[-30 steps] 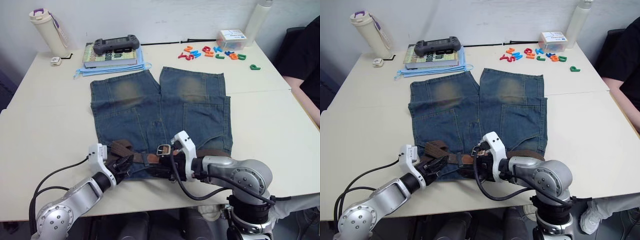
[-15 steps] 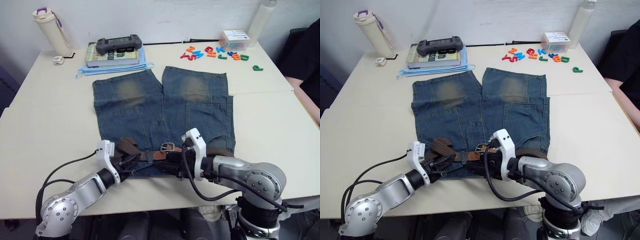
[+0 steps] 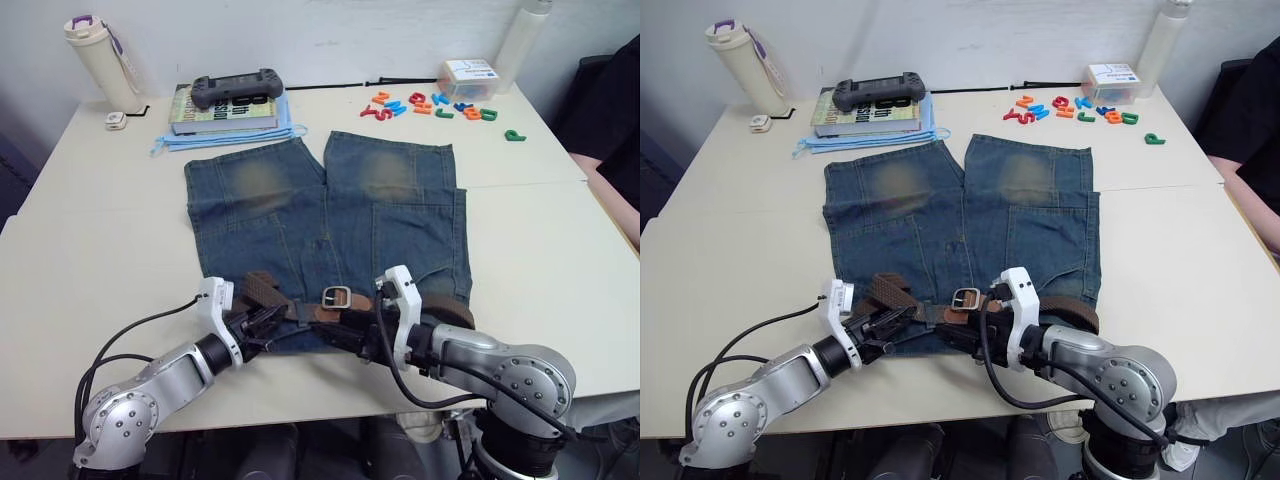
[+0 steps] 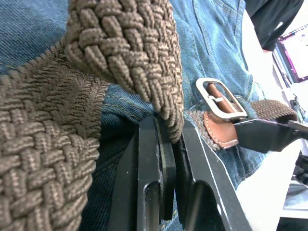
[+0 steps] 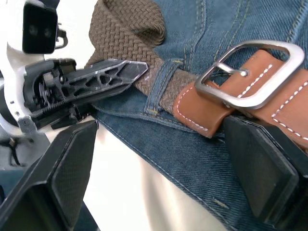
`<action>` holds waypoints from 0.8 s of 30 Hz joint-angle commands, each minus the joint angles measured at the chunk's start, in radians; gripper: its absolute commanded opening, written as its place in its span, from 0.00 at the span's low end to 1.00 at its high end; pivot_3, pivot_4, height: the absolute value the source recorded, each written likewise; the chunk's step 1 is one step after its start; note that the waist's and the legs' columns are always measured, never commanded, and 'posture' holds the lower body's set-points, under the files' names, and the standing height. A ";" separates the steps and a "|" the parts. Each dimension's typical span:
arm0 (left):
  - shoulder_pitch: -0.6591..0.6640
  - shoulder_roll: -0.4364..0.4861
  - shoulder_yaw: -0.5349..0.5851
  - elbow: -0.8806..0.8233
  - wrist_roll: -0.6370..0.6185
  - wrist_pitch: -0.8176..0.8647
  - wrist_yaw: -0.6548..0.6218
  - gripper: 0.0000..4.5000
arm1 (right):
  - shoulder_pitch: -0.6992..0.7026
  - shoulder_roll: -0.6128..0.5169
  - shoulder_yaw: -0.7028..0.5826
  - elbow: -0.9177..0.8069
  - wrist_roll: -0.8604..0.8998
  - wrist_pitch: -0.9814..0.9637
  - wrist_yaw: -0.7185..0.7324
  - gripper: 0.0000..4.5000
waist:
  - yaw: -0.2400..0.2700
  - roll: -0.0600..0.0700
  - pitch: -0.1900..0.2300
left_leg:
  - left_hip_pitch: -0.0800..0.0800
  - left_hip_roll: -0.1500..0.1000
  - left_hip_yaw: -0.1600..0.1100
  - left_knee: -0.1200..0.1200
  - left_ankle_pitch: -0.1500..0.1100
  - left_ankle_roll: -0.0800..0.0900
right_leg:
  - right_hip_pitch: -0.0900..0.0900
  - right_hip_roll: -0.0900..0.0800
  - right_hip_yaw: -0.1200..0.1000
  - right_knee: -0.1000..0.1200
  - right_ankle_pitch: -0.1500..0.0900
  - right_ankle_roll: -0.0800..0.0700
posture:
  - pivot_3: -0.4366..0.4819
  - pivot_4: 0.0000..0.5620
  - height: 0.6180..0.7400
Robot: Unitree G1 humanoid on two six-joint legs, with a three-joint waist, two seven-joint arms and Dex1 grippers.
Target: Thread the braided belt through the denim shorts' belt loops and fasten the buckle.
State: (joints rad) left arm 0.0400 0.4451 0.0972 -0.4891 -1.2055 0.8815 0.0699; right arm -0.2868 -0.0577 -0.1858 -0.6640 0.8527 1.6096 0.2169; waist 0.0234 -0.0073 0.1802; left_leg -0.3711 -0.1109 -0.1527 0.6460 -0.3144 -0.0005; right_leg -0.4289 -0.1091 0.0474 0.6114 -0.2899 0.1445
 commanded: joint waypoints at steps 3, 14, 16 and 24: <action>0.028 0.022 -0.040 -0.050 0.035 -0.007 -0.141 0.00 | 0.110 0.051 -0.062 0.027 0.187 0.005 -0.018 0.99 | -0.001 0.000 0.000 | 0.000 0.000 0.000 0.000 0.000 0.000 | 0.000 0.000 0.000 0.000 0.000 0.000 | 0.48 0.27 0.92; 0.038 0.032 -0.082 -0.064 0.117 -0.028 -0.225 0.00 | 0.118 0.013 -0.101 0.089 0.217 0.005 -0.104 0.99 | -0.002 0.000 0.000 | 0.000 0.001 0.000 -0.001 0.000 0.000 | 0.000 0.000 0.000 -0.001 0.000 -0.001 | 0.48 0.27 0.92; 0.042 0.030 -0.078 -0.063 0.120 -0.030 -0.228 0.00 | 0.120 -0.010 -0.108 0.094 0.217 0.005 -0.106 0.99 | -0.001 0.000 0.000 | 0.000 0.001 0.000 -0.001 -0.001 0.000 | 0.000 0.000 0.000 -0.001 0.000 -0.001 | 0.48 0.27 0.92; 0.061 0.022 -0.063 -0.057 0.141 -0.023 -0.233 0.00 | 0.084 -0.083 -0.125 0.122 0.243 0.005 -0.138 0.99 | 0.001 0.001 -0.001 | 0.001 0.000 0.000 -0.001 -0.001 0.001 | 0.001 -0.001 0.000 -0.002 0.000 -0.001 | 0.48 0.27 0.92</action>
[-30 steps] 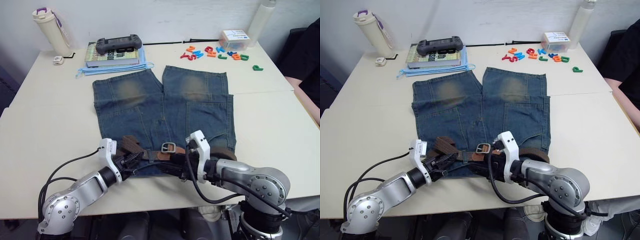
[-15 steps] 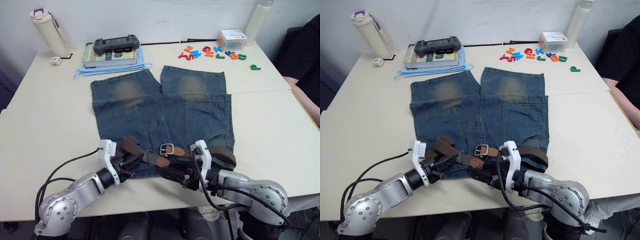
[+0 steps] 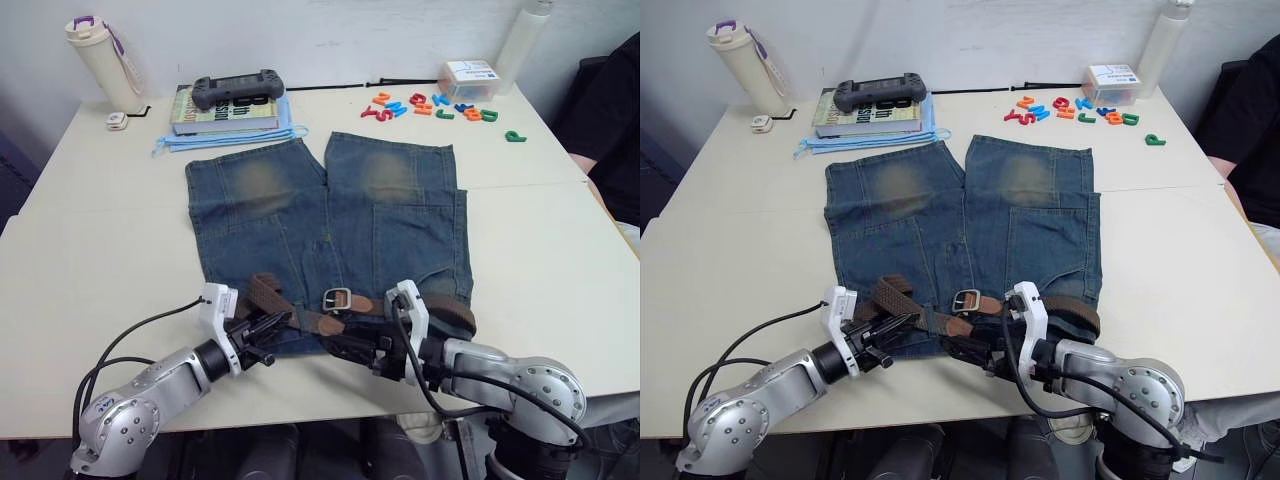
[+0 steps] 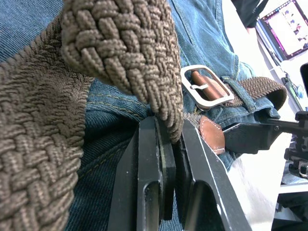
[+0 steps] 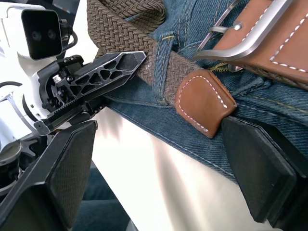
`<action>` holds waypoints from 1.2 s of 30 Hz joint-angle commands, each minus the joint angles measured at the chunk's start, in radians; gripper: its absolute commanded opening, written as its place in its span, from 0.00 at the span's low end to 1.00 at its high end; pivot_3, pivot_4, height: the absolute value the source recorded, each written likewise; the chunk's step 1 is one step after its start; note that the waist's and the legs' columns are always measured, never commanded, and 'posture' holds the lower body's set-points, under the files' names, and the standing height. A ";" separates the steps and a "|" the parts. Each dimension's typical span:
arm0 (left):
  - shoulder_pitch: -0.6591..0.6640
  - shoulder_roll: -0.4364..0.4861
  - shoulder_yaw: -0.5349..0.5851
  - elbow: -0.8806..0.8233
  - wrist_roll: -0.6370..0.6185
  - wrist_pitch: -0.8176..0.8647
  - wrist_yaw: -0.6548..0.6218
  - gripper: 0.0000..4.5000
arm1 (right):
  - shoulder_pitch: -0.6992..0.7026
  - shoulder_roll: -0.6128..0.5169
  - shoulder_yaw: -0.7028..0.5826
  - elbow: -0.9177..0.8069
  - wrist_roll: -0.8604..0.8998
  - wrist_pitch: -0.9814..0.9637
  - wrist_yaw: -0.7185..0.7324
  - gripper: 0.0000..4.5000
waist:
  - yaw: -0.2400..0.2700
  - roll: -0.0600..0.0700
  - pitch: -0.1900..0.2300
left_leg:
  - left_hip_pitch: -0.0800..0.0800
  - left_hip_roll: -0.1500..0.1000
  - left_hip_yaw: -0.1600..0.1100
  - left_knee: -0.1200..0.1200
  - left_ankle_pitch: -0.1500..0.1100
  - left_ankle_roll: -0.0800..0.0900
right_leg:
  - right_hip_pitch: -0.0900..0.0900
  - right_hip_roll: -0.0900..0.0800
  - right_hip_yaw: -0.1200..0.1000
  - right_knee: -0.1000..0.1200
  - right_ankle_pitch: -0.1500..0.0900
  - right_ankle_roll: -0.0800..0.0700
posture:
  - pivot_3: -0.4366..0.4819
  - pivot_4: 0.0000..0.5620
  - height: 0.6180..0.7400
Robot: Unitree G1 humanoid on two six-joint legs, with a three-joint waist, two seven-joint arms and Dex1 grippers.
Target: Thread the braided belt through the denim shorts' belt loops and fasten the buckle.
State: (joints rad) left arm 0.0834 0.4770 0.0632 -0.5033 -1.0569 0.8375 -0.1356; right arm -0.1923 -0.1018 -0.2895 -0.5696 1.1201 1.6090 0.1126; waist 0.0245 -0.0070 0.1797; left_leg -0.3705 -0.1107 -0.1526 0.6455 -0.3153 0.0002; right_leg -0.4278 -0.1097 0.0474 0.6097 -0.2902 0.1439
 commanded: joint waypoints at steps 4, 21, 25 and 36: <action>0.020 -0.016 -0.026 -0.047 -0.005 0.025 -0.025 0.00 | -0.037 -0.072 -0.016 0.034 -0.011 0.005 -0.028 0.99 | 0.002 0.000 0.000 | 0.000 0.000 0.000 0.001 0.000 0.000 | 0.001 -0.001 0.000 0.000 0.000 0.000 | 0.48 0.27 0.92; 0.017 -0.039 -0.013 -0.044 0.002 0.044 -0.013 0.00 | -0.037 -0.103 0.021 0.030 0.041 -0.038 -0.056 0.99 | -0.001 0.000 0.000 | 0.000 0.001 0.000 0.000 0.000 0.001 | 0.000 -0.001 0.000 -0.001 0.000 0.000 | 0.48 0.27 0.92; 0.013 -0.040 -0.008 -0.045 0.001 0.049 -0.010 0.00 | -0.039 -0.056 0.057 0.028 0.043 -0.049 -0.080 0.99 | -0.006 0.000 -0.001 | 0.000 0.001 0.000 0.000 0.000 0.000 | 0.000 0.000 0.000 0.000 0.000 0.000 | 0.48 0.27 0.92; 0.012 -0.050 0.001 -0.047 0.003 0.058 0.000 0.00 | -0.014 -0.038 0.100 0.005 0.073 -0.052 -0.102 0.87 | -0.026 0.001 -0.001 | 0.001 0.003 0.000 -0.001 0.000 -0.001 | 0.000 0.001 0.000 0.001 0.000 0.000 | 0.48 0.27 0.92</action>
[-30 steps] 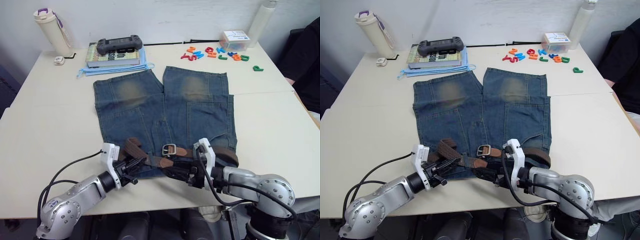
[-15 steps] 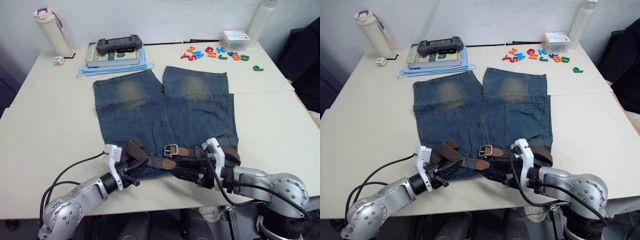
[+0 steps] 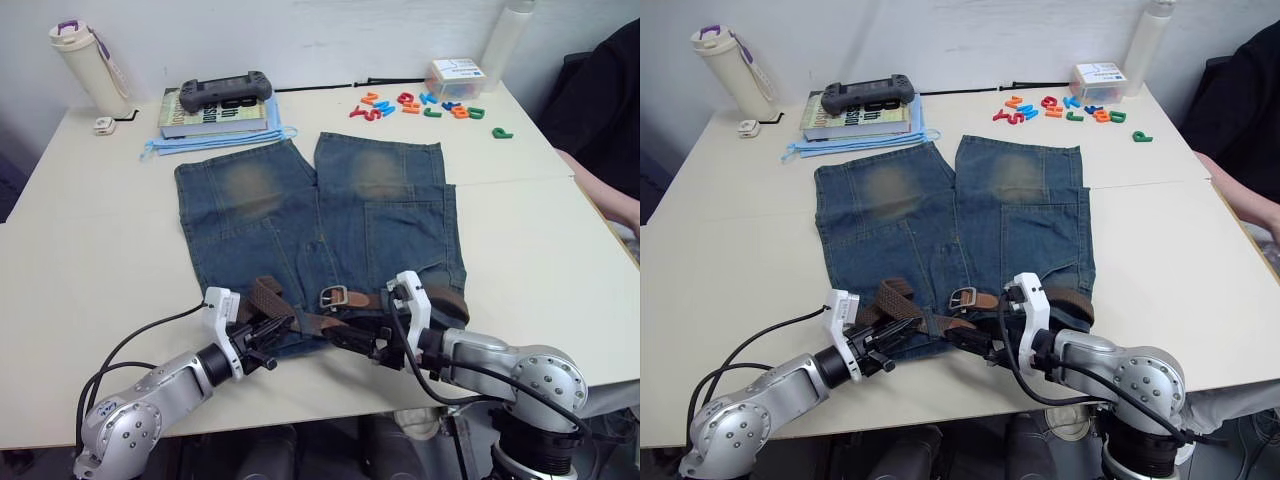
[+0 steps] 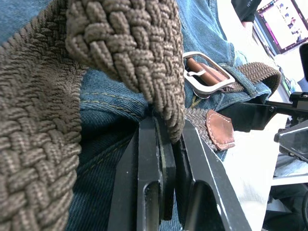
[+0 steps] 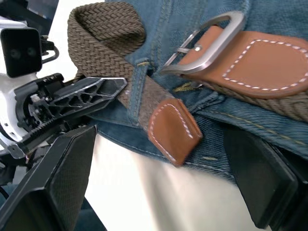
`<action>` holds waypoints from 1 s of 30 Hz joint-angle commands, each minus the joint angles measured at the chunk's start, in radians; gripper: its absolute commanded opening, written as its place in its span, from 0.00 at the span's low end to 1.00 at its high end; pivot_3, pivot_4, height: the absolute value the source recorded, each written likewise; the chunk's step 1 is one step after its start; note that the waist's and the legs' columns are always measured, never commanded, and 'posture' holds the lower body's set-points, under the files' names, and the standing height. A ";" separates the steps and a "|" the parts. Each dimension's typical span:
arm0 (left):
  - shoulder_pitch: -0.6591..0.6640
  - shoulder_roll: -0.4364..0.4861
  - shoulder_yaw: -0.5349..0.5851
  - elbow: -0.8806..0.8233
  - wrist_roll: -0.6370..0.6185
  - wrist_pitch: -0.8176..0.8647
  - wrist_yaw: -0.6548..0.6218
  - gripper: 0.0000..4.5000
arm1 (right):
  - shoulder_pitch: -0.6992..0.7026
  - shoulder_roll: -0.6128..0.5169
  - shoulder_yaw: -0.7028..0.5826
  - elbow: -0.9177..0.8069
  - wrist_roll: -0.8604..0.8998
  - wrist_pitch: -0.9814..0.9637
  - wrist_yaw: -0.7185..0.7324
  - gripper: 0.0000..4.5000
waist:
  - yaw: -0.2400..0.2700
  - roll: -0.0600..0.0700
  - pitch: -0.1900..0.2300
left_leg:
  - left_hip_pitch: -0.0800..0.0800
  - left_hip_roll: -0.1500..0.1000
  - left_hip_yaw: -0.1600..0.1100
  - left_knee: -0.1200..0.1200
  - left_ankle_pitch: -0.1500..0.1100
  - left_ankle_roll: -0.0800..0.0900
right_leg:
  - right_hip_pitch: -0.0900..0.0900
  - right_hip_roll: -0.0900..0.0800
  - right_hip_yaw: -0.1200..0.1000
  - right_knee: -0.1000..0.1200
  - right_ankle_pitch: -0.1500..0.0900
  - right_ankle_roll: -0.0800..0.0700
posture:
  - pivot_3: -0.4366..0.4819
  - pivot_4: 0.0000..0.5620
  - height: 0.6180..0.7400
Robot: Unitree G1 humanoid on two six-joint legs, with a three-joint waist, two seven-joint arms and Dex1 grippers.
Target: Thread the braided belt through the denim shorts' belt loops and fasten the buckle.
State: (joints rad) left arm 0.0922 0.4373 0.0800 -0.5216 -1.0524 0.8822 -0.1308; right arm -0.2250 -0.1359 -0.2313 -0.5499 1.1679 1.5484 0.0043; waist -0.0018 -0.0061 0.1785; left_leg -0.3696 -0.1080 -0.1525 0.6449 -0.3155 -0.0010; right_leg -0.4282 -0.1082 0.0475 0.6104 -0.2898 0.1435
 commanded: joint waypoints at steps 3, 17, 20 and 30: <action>0.003 -0.013 -0.015 -0.028 0.000 0.015 -0.004 0.00 | 0.026 -0.014 0.046 -0.015 0.025 0.002 0.006 0.60 | 0.002 0.000 0.000 | 0.000 0.000 0.000 0.000 0.000 0.000 | 0.000 0.000 0.000 0.000 0.000 0.000 | 0.48 0.27 0.92; 0.008 0.011 -0.016 -0.032 0.042 0.002 -0.041 0.09 | 0.014 -0.036 0.031 0.004 0.071 -0.032 -0.007 0.01 | 0.004 0.000 0.000 | -0.001 -0.001 0.000 0.000 0.000 0.001 | 0.000 0.000 0.000 -0.001 0.000 0.000 | 0.48 0.27 0.92; 0.010 0.020 -0.009 -0.047 0.038 -0.007 -0.074 0.36 | 0.005 -0.050 0.029 0.013 0.091 -0.044 -0.017 0.00 | 0.004 0.000 0.000 | -0.001 -0.001 0.000 0.000 0.000 0.001 | 0.000 0.000 0.000 -0.001 0.000 0.000 | 0.48 0.27 0.92; 0.125 0.176 0.144 -0.194 -0.020 -0.015 -0.221 0.85 | -0.033 -0.139 0.018 0.016 0.229 -0.101 -0.074 0.00 | -0.001 0.001 0.001 | -0.001 0.000 0.000 -0.001 0.000 0.000 | -0.001 0.000 0.000 -0.001 0.000 -0.001 | 0.48 0.27 0.92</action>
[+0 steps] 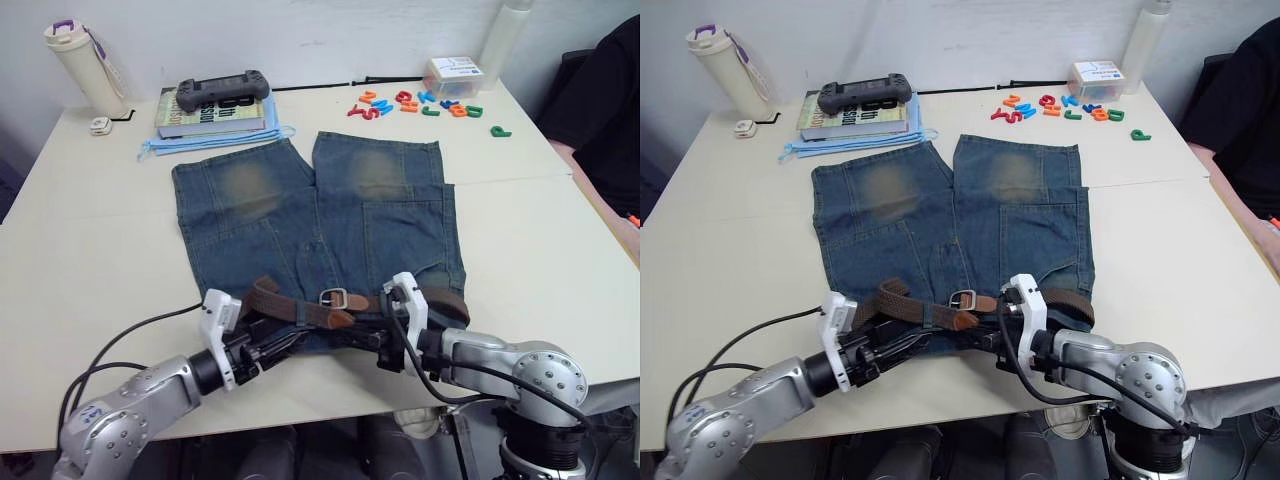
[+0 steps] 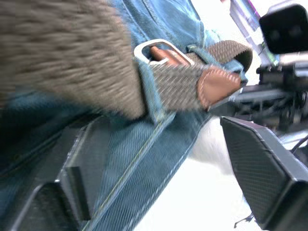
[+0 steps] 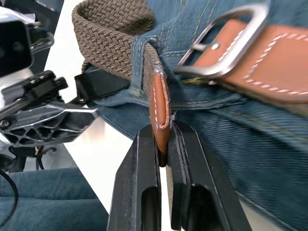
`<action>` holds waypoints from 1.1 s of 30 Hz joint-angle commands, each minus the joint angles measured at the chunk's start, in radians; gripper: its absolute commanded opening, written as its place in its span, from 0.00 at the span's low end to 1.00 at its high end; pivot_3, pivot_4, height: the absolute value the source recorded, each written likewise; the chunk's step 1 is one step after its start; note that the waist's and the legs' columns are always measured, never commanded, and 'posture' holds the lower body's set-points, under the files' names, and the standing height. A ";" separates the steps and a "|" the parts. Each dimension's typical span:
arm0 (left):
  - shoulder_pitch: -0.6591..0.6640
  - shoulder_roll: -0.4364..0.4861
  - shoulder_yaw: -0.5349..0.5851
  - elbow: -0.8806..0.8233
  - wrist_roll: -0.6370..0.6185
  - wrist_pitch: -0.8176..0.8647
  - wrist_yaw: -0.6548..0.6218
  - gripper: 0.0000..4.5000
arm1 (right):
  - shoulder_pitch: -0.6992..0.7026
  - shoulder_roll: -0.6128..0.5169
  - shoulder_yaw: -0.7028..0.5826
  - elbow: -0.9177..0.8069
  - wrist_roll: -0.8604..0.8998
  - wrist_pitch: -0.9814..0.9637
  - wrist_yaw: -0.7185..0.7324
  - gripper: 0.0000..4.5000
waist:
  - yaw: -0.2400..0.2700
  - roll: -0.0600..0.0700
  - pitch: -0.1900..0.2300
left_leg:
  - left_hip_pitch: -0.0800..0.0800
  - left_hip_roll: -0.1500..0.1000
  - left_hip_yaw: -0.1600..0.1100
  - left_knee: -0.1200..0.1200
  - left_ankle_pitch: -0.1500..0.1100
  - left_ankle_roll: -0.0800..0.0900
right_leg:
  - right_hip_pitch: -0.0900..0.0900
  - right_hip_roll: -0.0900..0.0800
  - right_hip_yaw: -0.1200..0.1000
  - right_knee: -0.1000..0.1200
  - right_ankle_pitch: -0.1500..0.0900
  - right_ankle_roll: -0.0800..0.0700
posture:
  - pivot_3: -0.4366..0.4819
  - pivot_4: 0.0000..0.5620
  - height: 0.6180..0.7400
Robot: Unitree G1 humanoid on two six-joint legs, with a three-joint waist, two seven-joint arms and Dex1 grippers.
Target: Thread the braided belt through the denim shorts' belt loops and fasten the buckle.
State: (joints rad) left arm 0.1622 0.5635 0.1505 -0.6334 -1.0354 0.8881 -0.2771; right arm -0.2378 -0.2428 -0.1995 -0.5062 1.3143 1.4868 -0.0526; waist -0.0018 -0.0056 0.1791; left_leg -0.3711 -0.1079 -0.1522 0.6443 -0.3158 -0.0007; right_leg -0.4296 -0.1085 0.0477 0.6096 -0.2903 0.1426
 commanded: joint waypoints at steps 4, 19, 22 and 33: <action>0.147 0.134 0.081 -0.137 0.005 -0.079 -0.242 0.85 | -0.013 -0.099 0.004 -0.029 0.177 -0.091 -0.060 0.00 | 0.005 0.001 0.001 | 0.000 0.000 0.000 -0.001 0.000 0.000 | 0.001 0.000 0.000 -0.002 0.000 -0.001 | 0.48 0.27 0.92; 0.114 0.234 -0.221 0.134 0.516 -0.392 -0.499 0.85 | 0.073 -0.521 0.022 -0.082 0.534 -0.295 -0.092 0.00 | 0.031 0.002 0.002 | -0.003 0.000 0.001 0.000 -0.003 0.005 | 0.003 -0.002 -0.002 -0.010 0.000 0.001 | 0.48 0.27 0.92; 0.122 0.245 -0.243 0.178 0.566 -0.453 -0.546 0.85 | 0.087 -0.628 0.002 -0.071 0.584 -0.329 -0.064 0.00 | 0.032 0.003 0.002 | -0.003 -0.001 0.001 0.001 -0.003 0.006 | 0.004 -0.003 -0.002 -0.012 0.001 0.002 | 0.48 0.27 0.92; 0.149 0.239 -0.266 0.254 0.647 -0.566 -0.603 0.85 | 0.105 -0.824 -0.024 0.015 0.575 -0.393 0.055 0.00 | 0.031 0.004 0.001 | -0.003 0.000 0.001 0.001 -0.005 0.008 | 0.006 -0.003 -0.002 -0.016 0.002 0.004 | 0.48 0.27 0.92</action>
State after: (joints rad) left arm 0.2670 0.7992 -0.0840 -0.4493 -0.4408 0.2966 -0.8757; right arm -0.1273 -1.0529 -0.1978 -0.4942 1.8864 1.1196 -0.0236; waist 0.0296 -0.0012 0.1799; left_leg -0.3741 -0.1080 -0.1511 0.6456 -0.3205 0.0078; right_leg -0.4237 -0.1112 0.0453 0.5939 -0.2883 0.1463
